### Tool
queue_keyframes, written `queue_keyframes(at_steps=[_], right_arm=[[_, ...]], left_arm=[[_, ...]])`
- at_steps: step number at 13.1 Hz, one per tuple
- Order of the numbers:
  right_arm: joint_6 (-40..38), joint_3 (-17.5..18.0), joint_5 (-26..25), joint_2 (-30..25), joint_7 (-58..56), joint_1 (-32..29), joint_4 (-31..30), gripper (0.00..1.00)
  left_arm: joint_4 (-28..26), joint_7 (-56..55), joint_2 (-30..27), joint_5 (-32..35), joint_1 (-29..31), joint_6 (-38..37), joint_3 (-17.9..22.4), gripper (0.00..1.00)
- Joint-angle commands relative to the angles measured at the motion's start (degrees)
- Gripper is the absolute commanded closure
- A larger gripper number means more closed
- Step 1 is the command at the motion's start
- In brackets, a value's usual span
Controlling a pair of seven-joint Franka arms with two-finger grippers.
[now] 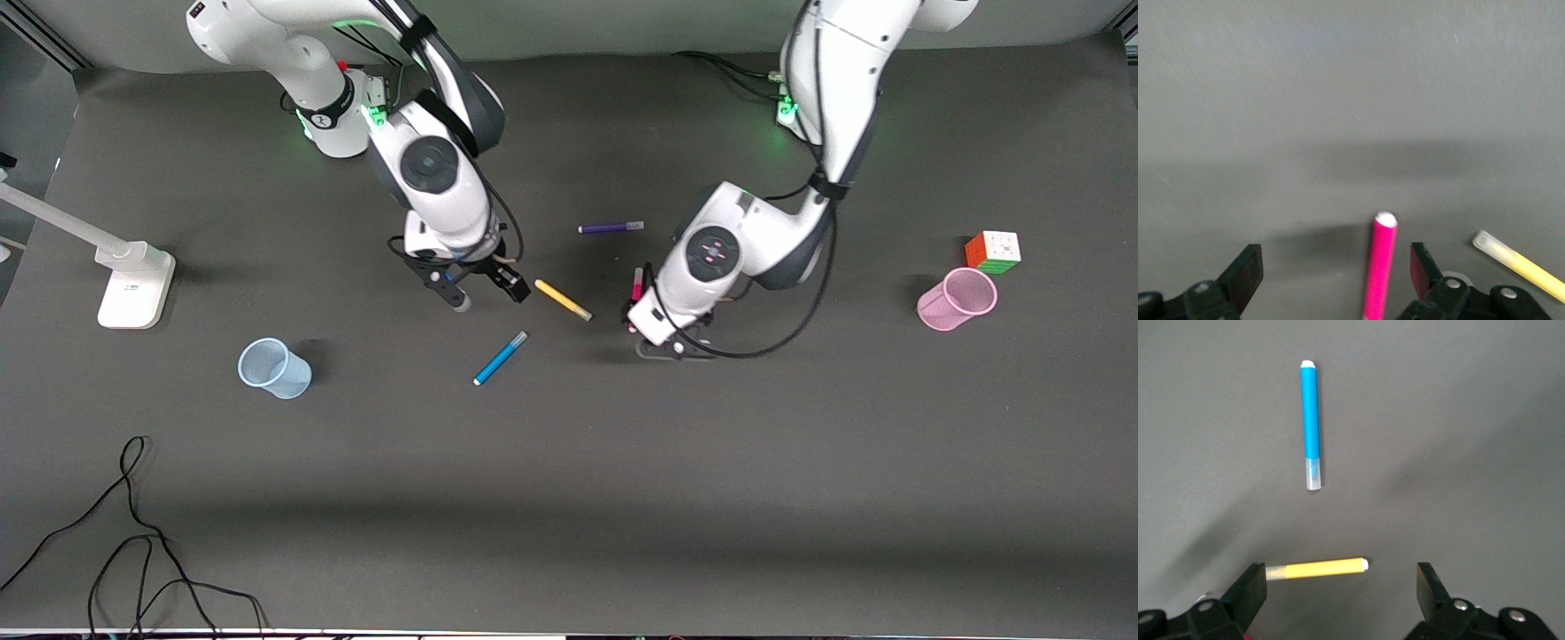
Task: Place pink and blue markers in matching cups
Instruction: 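Move the right gripper to the blue marker while the left gripper reaches the pink marker, then lower both grippers and close them on the blue and pink markers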
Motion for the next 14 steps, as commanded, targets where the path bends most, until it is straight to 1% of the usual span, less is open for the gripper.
queue_keyframes(at_steps=[1,3,4,6,8,11,13,14], right_arm=[[4.48,-0.91,0.42,4.51,2.52,0.75,0.82,0.0],[7.92,-1.08,0.16,7.85,2.53,0.75,0.82,0.0],[8.97,-1.17,0.07,8.82,2.53,0.66,0.82,0.0],[10.38,-1.17,0.07,10.15,2.53,0.66,0.82,0.0],[12.31,-1.26,-0.02,11.9,2.44,0.22,1.08,0.0],[15.22,-1.7,-0.02,13.93,2.27,0.05,1.43,0.0],[15.93,-1.88,-0.02,15.68,2.09,0.04,2.75,0.0],[15.93,-2.14,-0.11,16.39,2.09,0.04,3.54,0.0]], left_arm=[[-1.51,-4.46,-1.12,0.77,-1.2,0.01,1.0,0.01],[-2.83,-5.17,-0.42,0.77,-1.46,1.06,1.0,0.02],[-2.92,-6.04,-0.07,0.77,-1.55,1.15,0.91,0.04],[-3.09,-7.45,1.07,0.77,-3.13,2.9,1.0,0.08],[-3.1,-9.21,2.22,0.77,-4.0,5.1,1.0,0.08],[-3.27,-10.79,3.27,0.77,-5.42,5.81,1.0,0.09],[-3.45,-10.79,3.8,0.85,-5.68,5.9,1.09,0.16],[-3.53,-10.79,3.89,0.85,-5.77,5.9,1.09,0.26]])
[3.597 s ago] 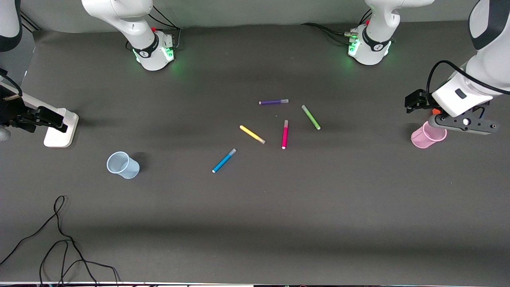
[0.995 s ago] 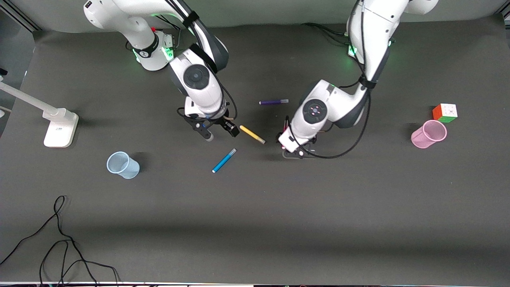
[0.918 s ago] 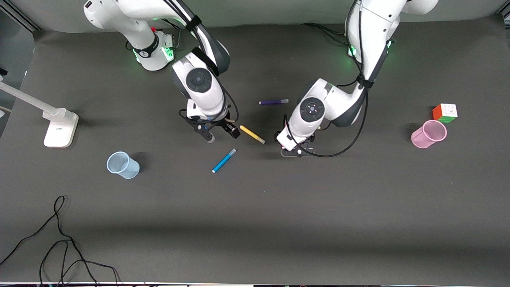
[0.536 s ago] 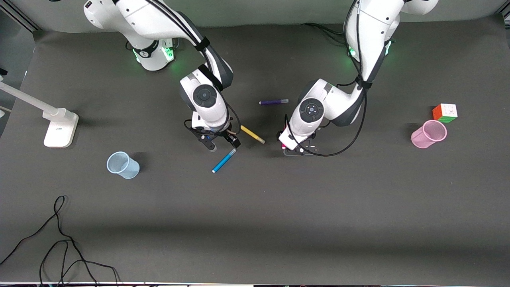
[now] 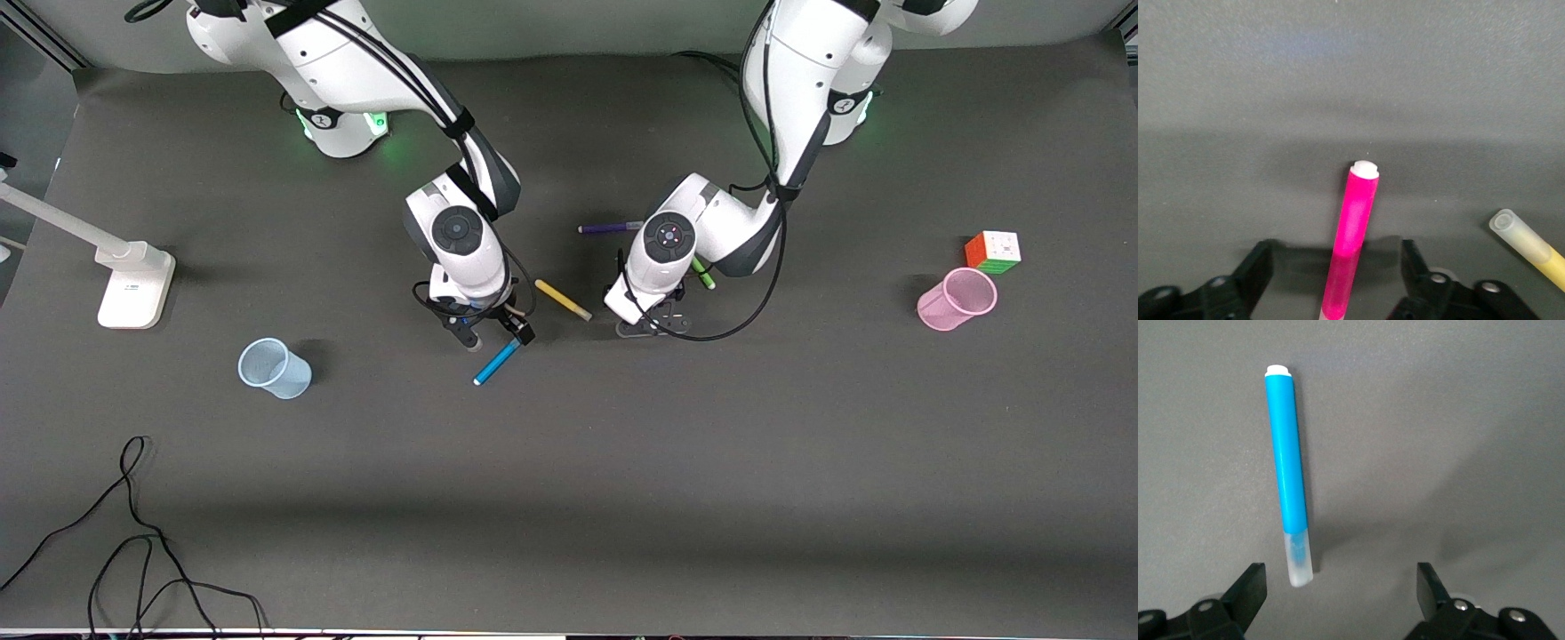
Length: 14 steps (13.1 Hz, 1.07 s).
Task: Place pink and blue markers in matching cups
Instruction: 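Lower both grippers and close them on the blue and pink markers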
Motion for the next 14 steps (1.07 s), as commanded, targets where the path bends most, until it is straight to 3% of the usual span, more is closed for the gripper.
queue_keyframes(at_steps=[1,4,7,9,14], right_arm=[[0.63,-0.52,-0.11,2.42,0.91,0.23,2.8,0.0],[0.63,-0.52,-0.11,3.12,0.73,0.23,3.5,0.0],[0.63,-0.61,-0.11,4.44,0.65,0.06,4.91,0.03],[0.63,-0.61,-0.11,4.44,0.47,0.06,4.91,0.11],[0.45,-0.87,-0.11,4.44,-2.07,0.06,5.0,0.54]], left_arm=[[-0.51,-1.55,-0.02,1.16,-1.19,0.83,0.82,0.42],[-0.51,-1.55,-0.28,1.7,-0.92,0.74,0.91,1.0],[-0.51,-1.73,-0.81,1.7,-0.66,0.04,1.09,1.0],[-0.51,-1.12,-2.2,1.7,-0.22,-0.75,1.87,1.0],[0.63,5.27,-12.38,1.96,-0.22,-16.7,7.66,1.0]])
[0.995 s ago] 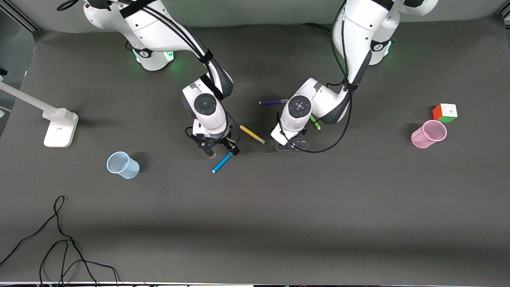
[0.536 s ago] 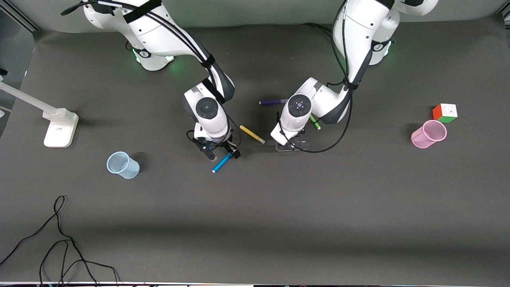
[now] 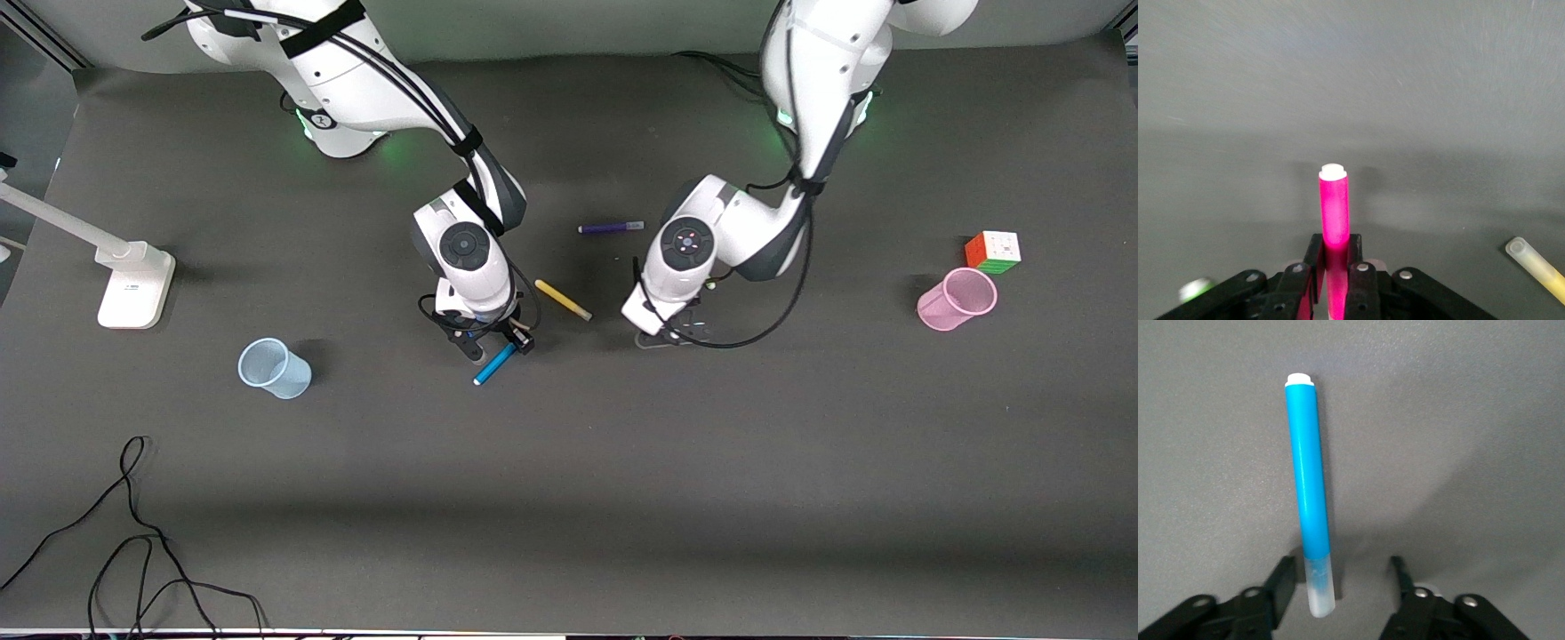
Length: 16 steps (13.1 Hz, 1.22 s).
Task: Place pink and blue markers in matching cups
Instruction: 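Lower both grippers and close them on the blue and pink markers, then carry the pink marker to the pink cup while the right gripper lifts blue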
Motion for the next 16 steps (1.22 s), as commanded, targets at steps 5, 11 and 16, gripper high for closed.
queue_keyframes(at_steps=[5,11,16], right_arm=[[-0.33,-0.49,-0.16,0.78,-2.9,0.08,1.56,0.92],[-8.99,-0.57,-0.17,-1.32,-4.13,-0.54,5.23,0.97],[-24.3,-3.99,-0.08,-7.9,-9.56,-0.62,9.81,0.98]], left_arm=[[-0.91,19.02,-17.76,1.03,-0.2,-21.98,12.31,1.0],[-0.55,50.64,-24.02,1.21,13.57,-29.74,15.67,1.0],[-0.55,75.26,-24.37,0.42,23.51,-26.94,15.67,1.0]])
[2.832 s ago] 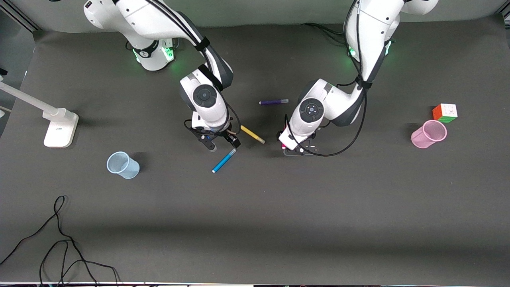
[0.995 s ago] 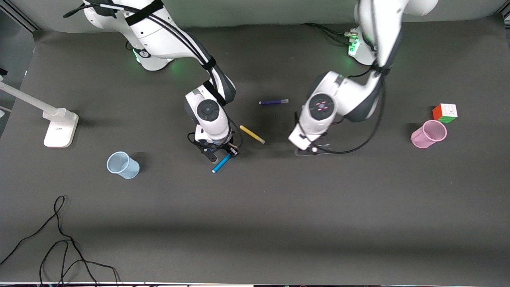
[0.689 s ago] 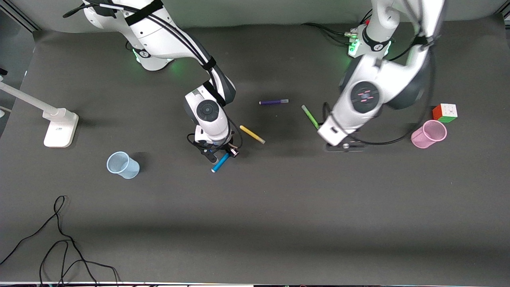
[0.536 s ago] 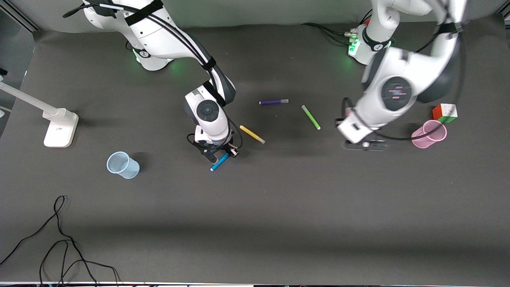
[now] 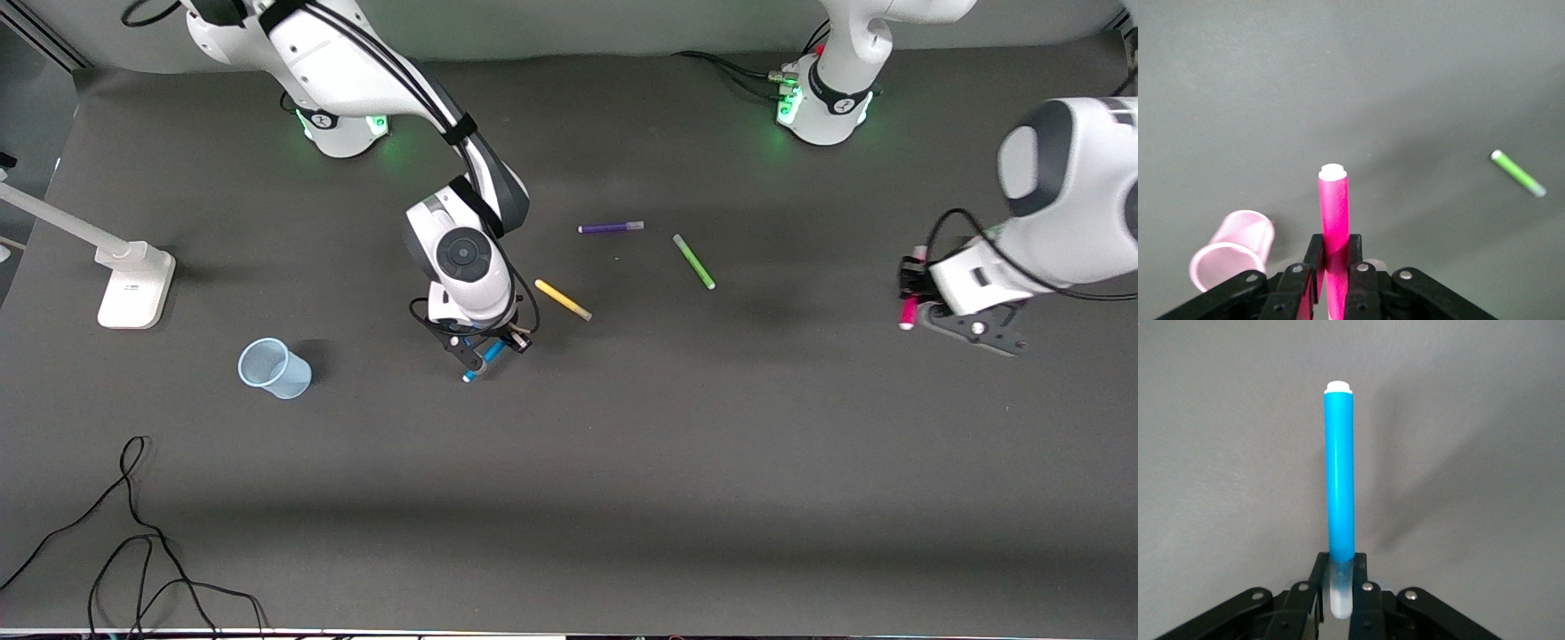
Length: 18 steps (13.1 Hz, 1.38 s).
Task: Place pink and blue markers in matching cups
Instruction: 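Carry the pink marker to the pink cup while the right gripper lifts blue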
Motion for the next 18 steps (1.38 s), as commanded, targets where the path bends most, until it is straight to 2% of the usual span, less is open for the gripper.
queue_keyframes(at_steps=[1,4,6,9,13,16,18], right_arm=[[-8.54,-2.6,-0.06,-5.64,-6.29,-0.34,1.06,0.98],[-17.34,-7.42,0.64,-9.52,-15.51,-0.34,3.09,0.98],[-22.69,-11.46,0.65,-12.5,-25.42,-0.34,3.44,0.98],[-29.3,-20.5,0.65,-16.55,-44.21,-0.34,3.53,0.98],[-36.77,-31.84,0.65,-18.58,-67.86,-0.25,4.41,0.97],[-39.68,-38.01,0.65,-17.97,-83.44,-0.43,4.23,0.97],[-40.13,-38.73,0.65,-17.44,-88.91,-2.79,4.41,0.97]], left_arm=[[-1.29,12.9,-1.56,-0.55,3.88,2.24,-0.71,1.0],[-2.78,30.28,-1.21,-4.66,9.93,5.49,-0.62,1.0],[-4.54,43.9,-0.25,-11.24,15.29,6.37,-0.53,1.0],[-6.56,60.62,2.48,-19.06,21.8,7.07,-0.62,1.0],[-8.76,84.25,7.39,-35.58,28.75,7.08,-0.62,1.0],[-9.82,92.56,9.07,-40.09,31.13,6.38,-0.62,1.0],[-10.17,95.46,9.86,-42.03,32.36,3.84,-0.62,1.0]])
